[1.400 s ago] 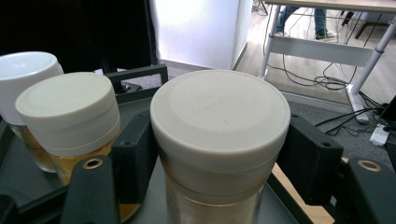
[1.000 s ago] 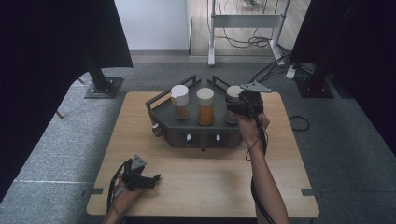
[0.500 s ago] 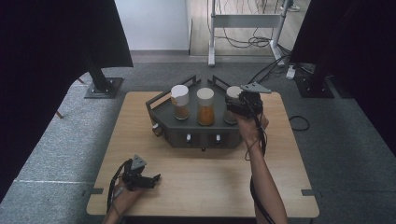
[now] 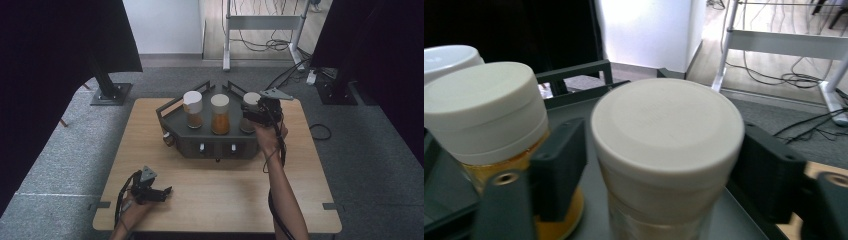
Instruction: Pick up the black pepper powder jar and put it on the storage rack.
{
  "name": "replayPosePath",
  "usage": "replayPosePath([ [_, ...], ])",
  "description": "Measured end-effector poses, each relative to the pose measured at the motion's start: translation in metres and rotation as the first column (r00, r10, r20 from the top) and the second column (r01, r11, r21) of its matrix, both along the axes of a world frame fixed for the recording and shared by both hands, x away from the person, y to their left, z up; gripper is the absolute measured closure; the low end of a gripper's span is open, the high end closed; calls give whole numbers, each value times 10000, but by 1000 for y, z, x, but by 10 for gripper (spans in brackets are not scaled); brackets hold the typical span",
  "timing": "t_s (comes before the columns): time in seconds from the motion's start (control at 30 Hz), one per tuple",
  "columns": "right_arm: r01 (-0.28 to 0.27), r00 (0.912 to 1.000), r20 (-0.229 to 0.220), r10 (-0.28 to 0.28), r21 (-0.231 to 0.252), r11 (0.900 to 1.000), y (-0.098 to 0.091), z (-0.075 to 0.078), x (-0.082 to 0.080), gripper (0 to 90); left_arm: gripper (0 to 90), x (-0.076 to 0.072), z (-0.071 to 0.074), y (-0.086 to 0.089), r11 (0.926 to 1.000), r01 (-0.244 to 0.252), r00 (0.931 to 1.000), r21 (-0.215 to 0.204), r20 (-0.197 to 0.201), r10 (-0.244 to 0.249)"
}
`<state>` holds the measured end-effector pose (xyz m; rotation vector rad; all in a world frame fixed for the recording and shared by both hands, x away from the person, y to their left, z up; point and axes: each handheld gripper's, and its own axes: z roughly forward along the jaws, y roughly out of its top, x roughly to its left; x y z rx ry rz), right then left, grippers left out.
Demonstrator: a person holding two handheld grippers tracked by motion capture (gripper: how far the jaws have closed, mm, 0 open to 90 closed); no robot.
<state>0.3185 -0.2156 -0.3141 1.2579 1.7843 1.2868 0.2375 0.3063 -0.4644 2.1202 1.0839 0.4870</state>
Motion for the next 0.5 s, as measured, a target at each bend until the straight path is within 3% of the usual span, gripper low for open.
replayPosePath([
  [0.13, 26, 9998, 190, -21, -290, 9996, 3, 2, -2, 157, 33, 0, 0, 0, 10000, 9, 10000, 3, 3, -9],
  [0.5, -8, 9990, 442, 24, -357, 9994, 1, 7, -14, 152, 33, 0, 0, 0, 10000, 32, 10000, 11, 3, -32],
])
